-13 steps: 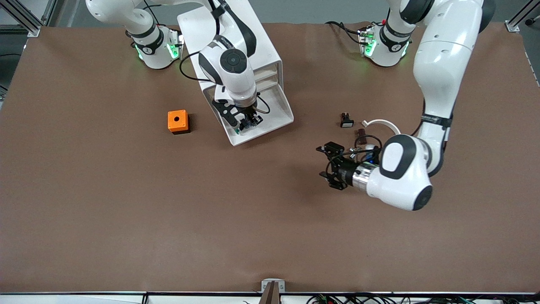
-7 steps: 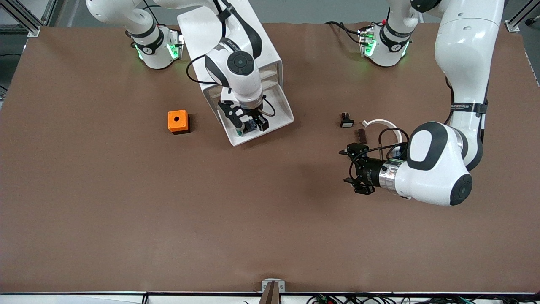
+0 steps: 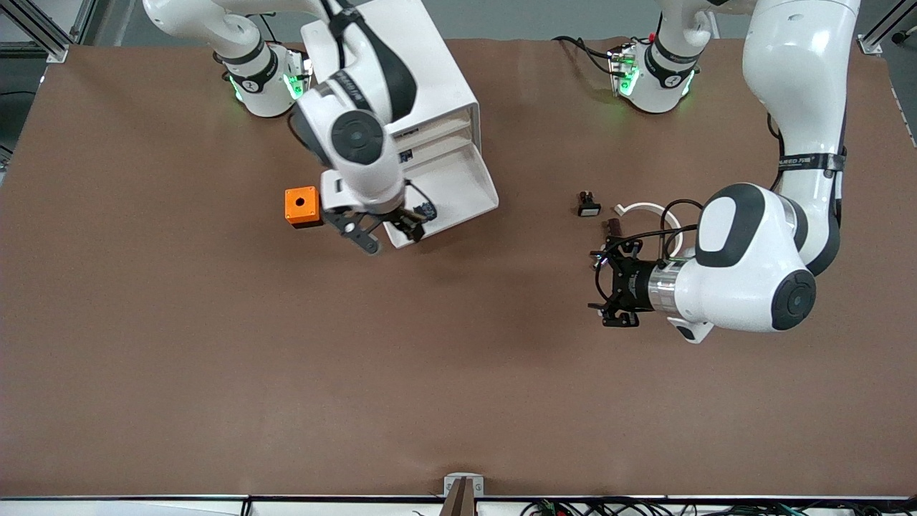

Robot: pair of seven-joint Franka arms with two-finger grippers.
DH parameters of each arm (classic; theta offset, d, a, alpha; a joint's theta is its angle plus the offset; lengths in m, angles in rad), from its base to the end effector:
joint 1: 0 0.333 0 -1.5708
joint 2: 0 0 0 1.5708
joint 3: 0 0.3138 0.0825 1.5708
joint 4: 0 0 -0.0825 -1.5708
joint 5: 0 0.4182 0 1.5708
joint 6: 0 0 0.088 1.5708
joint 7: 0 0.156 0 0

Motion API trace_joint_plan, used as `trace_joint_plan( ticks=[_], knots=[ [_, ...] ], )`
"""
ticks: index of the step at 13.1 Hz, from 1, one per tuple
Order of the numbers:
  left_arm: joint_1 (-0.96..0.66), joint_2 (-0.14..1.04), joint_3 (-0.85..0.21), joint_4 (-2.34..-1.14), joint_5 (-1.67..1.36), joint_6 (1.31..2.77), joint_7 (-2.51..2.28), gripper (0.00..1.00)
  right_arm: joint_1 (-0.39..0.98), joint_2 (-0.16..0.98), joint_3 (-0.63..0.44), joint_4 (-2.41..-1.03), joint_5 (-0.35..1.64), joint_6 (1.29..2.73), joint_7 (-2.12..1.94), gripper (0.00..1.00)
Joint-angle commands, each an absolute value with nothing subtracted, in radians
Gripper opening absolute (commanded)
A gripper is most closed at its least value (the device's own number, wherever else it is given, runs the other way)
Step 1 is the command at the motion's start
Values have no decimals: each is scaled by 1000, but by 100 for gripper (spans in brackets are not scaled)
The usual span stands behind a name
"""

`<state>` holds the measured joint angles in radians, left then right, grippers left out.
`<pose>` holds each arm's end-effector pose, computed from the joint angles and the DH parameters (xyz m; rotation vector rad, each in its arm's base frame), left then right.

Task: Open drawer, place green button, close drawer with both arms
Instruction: 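Withdraw the right gripper while the left gripper moves toward the drawer front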

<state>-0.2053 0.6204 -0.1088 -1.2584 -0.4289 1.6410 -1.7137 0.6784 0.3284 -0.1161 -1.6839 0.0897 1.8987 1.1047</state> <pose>0.6769 -0.2696 0.3387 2.1785 2.0185 -0.8142 0.5526 0.3658 0.3357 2.9603 -0.8704 -0.1673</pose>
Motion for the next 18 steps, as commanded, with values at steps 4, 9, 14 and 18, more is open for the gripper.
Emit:
trace_joint_plan(
  ticks=[4, 9, 14, 18],
  knots=[
    [-271, 618, -121, -1282, -261, 1755, -1207, 100, 274, 158, -101, -1689, 81, 1706, 403, 100],
    [-353, 679, -124, -1302, -199, 1942, -994, 100, 0, 147, -101, -1664, 3, 1690, -22, 100],
    [-437, 724, -124, -1368, -118, 2178, -911, 100, -90, 155, -101, -1628, -35, 1681, -113, 100],
    [-498, 791, -124, -1370, -115, 2313, -934, 100, -95, 183, -100, -1497, -40, 1657, -104, 100]
  ],
)
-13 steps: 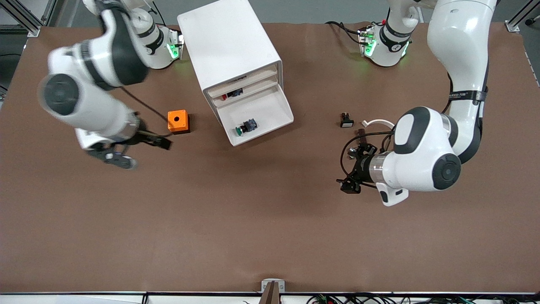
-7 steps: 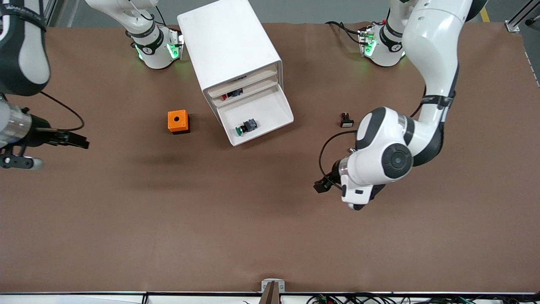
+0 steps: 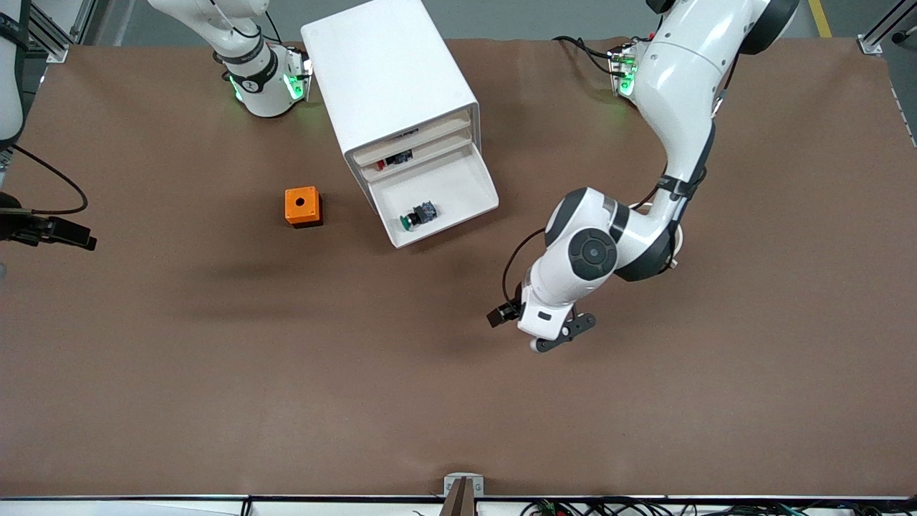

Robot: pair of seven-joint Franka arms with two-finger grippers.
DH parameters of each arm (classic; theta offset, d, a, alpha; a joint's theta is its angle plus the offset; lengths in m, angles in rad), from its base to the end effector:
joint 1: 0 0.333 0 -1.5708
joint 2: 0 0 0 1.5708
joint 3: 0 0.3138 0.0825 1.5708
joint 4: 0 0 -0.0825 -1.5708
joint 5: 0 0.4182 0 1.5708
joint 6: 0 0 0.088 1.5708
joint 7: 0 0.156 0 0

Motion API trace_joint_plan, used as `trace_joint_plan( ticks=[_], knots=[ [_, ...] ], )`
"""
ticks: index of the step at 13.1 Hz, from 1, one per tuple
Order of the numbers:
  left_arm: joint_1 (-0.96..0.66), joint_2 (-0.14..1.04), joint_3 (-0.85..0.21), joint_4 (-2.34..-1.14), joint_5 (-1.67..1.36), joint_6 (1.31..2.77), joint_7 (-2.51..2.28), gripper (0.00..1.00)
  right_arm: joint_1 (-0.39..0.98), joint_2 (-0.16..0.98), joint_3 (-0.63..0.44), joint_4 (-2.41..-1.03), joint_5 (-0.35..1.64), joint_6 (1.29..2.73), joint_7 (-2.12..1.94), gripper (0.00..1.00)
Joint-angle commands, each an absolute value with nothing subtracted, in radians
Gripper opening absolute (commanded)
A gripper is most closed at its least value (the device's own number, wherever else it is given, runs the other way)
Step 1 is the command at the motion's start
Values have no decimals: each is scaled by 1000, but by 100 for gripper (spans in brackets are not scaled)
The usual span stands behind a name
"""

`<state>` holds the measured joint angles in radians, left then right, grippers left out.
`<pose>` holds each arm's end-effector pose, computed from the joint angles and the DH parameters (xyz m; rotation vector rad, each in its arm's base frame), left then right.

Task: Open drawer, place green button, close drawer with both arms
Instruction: 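Push the open drawer shut with the left gripper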

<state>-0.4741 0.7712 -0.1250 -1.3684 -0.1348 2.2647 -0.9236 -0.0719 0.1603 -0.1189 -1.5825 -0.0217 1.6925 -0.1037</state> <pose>0.6506 -0.4348 0.2057 2.8402 0.6427 -0.0590 0.6261 -0.1203 0.4799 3.1050 -0.1288 -0.0848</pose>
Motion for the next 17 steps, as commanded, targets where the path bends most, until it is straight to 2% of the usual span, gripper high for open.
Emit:
trace_joint_plan(
  ticks=[1, 5, 8, 12, 17],
  knots=[
    [-517, 796, -124, -1370, -129, 2315, -963, 100, -94, 183, -100, -1490, -41, 1655, -104, 100],
    [-595, 788, -124, -1445, -127, 2310, -1083, 100, -84, 179, -95, -1486, -29, 1654, -100, 100],
    [-658, 779, -124, -1450, -127, 2254, -1199, 100, -95, 166, -97, -1515, -3, 1625, -101, 100],
    [-728, 770, -124, -1450, -126, 2100, -1295, 100, -60, 5, -92, -1693, 12, 1647, -86, 100],
    [-807, 770, -127, -1451, -127, 2094, -1365, 100, -31, -98, -91, -1784, 12, 1652, -63, 100]
  ],
)
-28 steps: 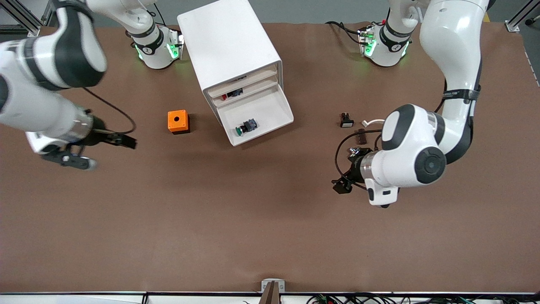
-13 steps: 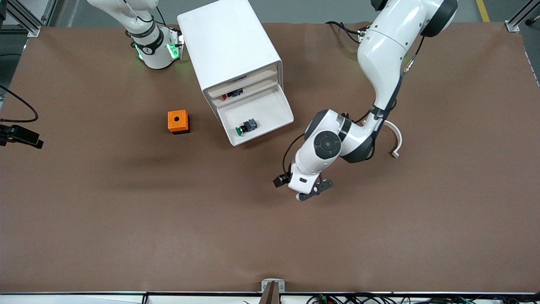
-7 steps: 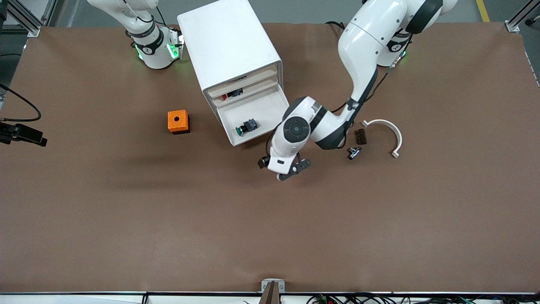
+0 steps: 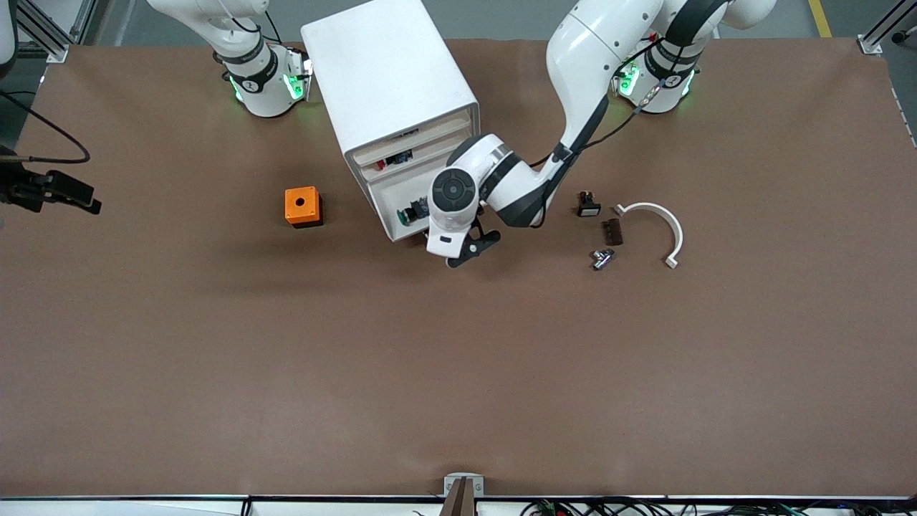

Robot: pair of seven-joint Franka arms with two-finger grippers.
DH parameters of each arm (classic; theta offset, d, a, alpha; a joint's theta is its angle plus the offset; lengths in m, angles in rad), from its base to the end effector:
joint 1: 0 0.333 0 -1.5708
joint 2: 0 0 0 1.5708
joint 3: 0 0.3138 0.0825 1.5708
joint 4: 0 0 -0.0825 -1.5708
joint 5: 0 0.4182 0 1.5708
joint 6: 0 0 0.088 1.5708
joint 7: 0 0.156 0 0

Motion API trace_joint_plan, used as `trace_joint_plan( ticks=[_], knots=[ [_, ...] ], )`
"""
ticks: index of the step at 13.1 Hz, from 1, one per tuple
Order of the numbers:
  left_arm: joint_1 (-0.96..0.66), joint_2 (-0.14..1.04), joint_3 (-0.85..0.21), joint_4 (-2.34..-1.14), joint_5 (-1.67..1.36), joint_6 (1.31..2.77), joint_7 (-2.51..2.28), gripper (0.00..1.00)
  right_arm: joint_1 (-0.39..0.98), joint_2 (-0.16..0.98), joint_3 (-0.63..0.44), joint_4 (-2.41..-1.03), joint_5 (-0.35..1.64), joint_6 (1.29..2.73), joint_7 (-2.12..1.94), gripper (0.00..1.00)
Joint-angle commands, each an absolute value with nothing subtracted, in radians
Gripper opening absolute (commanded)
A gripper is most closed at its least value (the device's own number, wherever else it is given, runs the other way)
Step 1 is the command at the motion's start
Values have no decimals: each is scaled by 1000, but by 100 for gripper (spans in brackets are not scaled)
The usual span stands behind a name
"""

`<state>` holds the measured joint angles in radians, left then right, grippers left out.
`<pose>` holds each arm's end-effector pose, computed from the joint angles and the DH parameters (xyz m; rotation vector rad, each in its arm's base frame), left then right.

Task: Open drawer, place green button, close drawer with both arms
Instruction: 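Push the open drawer shut with the left gripper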

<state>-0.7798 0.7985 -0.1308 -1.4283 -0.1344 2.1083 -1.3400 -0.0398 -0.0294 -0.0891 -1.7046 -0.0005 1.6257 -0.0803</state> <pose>0.4500 -0.5810 0.1436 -2.9946 -0.8271 0.3679 0.5731 -0.0748 0.5273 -3.1324 0.0759 0.0770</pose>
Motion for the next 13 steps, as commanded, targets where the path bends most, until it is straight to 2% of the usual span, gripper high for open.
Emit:
trace_joint_plan(
  ticks=[1, 5, 13],
  knots=[
    [-821, 772, -129, -1451, -127, 2094, -1377, 100, -29, -116, -92, -1798, 12, 1660, -63, 100],
    [-877, 773, -140, -1456, -129, 2092, -1456, 100, -31, -155, -100, -1801, 12, 1661, -63, 100],
    [-868, 770, -181, -1470, -129, 2079, -1506, 100, -34, -225, -100, -1802, 12, 1638, -72, 100]
  ],
)
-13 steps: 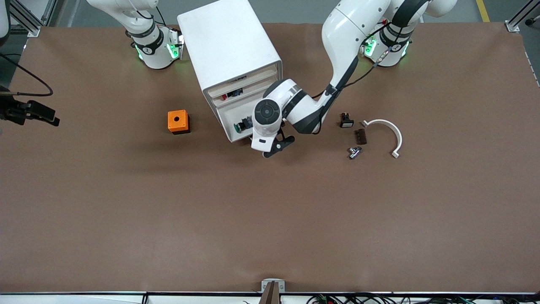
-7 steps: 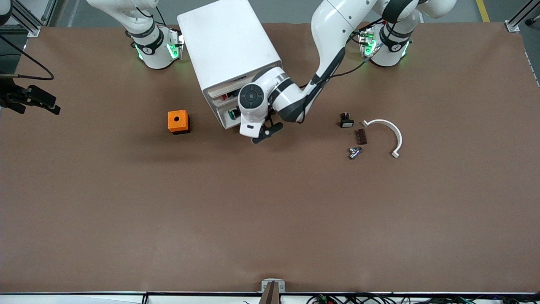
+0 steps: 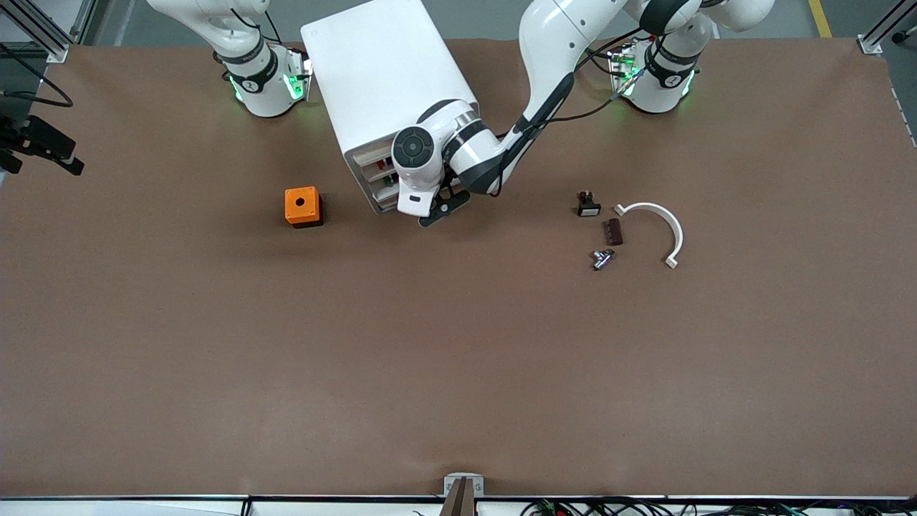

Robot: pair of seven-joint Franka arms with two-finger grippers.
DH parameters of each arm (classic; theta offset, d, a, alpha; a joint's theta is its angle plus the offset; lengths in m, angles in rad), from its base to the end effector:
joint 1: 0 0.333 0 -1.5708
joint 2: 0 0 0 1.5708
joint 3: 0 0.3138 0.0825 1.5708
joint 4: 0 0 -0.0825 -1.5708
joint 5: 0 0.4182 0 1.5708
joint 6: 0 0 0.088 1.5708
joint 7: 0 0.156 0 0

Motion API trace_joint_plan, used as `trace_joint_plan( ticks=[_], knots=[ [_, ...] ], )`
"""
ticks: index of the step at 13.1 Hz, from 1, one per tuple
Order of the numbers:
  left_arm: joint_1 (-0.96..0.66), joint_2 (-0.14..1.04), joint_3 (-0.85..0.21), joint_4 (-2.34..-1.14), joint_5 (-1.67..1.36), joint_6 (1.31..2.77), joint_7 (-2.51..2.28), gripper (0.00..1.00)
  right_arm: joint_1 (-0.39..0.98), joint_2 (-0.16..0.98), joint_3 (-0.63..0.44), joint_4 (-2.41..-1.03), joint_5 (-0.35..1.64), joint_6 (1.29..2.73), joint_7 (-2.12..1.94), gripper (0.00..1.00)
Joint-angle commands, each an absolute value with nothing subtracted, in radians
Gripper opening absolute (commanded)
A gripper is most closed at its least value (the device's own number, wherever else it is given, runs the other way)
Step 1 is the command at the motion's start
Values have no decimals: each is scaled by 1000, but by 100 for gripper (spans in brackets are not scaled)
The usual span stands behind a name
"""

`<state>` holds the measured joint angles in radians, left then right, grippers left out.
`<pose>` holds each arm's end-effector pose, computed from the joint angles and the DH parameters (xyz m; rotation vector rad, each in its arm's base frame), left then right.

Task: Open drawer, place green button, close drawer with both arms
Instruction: 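Push the open drawer shut with the left gripper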

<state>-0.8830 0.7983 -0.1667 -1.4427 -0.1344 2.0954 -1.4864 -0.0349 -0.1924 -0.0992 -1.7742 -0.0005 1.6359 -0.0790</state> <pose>0.3634 -0.6314 0.1393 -2.9374 -0.8350 0.4056 0.5313 -0.0755 0.5831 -3.1266 0.0841 -0.0858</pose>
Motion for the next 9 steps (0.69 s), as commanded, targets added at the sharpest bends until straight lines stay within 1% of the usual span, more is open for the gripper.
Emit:
trace_joint_plan(
  ticks=[1, 5, 9],
  knots=[
    [-859, 769, -179, -1465, -127, 2079, -1508, 100, -32, -225, -100, -1802, 12, 1643, -72, 100],
    [-763, 735, -169, -1447, -112, 2080, -1488, 100, -37, -222, -101, -1827, 12, 1654, -75, 100],
    [-611, 651, -164, -1443, -110, 2056, -1418, 100, -34, -221, -98, -1819, 12, 1651, -74, 100]
  ],
)
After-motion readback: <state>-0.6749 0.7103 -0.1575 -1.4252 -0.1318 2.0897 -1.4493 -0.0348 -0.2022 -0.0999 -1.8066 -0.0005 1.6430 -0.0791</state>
